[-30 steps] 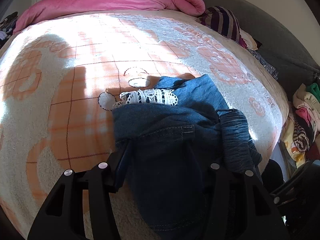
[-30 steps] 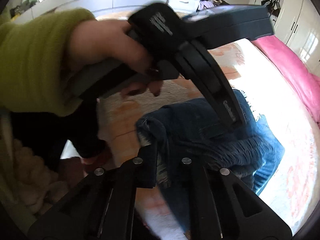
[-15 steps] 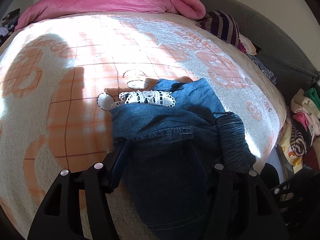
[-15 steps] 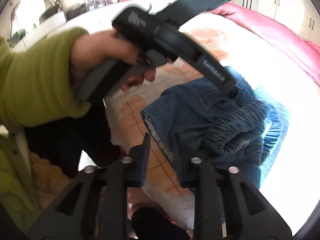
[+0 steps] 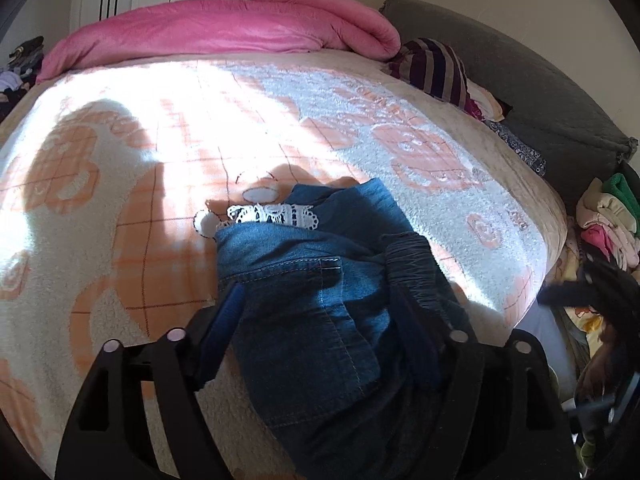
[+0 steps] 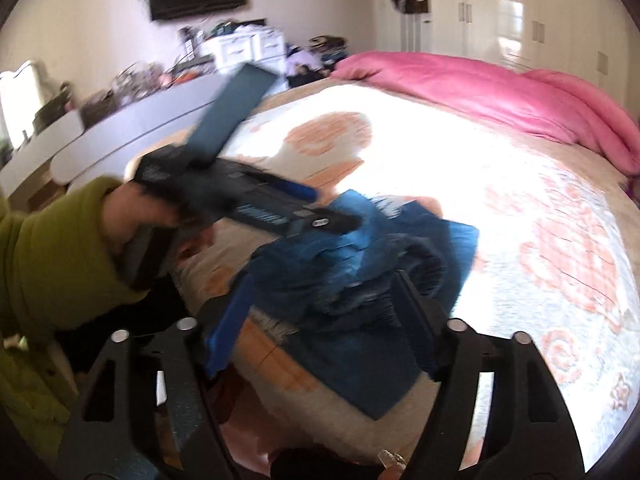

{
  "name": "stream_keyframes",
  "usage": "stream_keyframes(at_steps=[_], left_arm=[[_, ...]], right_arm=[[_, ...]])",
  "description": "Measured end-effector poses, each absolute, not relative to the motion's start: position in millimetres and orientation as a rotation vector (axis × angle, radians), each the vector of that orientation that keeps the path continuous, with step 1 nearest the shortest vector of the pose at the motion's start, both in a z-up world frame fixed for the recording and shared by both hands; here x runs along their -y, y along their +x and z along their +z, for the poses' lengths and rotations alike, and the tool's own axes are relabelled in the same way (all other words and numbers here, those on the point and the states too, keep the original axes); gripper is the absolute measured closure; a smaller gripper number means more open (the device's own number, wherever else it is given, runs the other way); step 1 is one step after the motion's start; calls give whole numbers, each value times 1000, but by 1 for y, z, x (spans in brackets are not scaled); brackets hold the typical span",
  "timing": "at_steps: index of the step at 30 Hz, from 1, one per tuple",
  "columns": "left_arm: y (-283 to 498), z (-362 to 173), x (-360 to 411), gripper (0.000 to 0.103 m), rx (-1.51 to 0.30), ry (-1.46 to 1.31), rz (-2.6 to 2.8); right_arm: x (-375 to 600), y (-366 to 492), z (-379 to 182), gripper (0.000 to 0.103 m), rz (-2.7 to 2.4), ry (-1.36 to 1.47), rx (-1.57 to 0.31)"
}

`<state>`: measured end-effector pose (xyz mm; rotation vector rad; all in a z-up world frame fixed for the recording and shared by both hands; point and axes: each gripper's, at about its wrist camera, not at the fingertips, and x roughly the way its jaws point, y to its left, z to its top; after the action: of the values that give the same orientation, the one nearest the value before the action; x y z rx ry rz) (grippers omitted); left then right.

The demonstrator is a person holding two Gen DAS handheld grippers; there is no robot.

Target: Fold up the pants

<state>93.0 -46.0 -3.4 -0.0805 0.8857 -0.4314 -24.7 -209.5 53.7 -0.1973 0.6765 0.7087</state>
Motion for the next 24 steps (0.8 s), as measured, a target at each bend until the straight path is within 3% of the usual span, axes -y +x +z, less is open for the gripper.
stream_keyframes(at_steps=[7,9,14,24], left_arm=[[80,3,40,20,-876,-76,-396],[77,4,37,12,-877,-81,-383],[71,7,28,5,-865,-111,-351],[79,-11,13,5,-911,-185,-317]], right_arm=[[225,-9,36,27,609,-89,-688],[229,-4,34,25,584,-65,-684],[236,-1,32,16,534,-47,-679],[247,17,11,14,450,14,-749]])
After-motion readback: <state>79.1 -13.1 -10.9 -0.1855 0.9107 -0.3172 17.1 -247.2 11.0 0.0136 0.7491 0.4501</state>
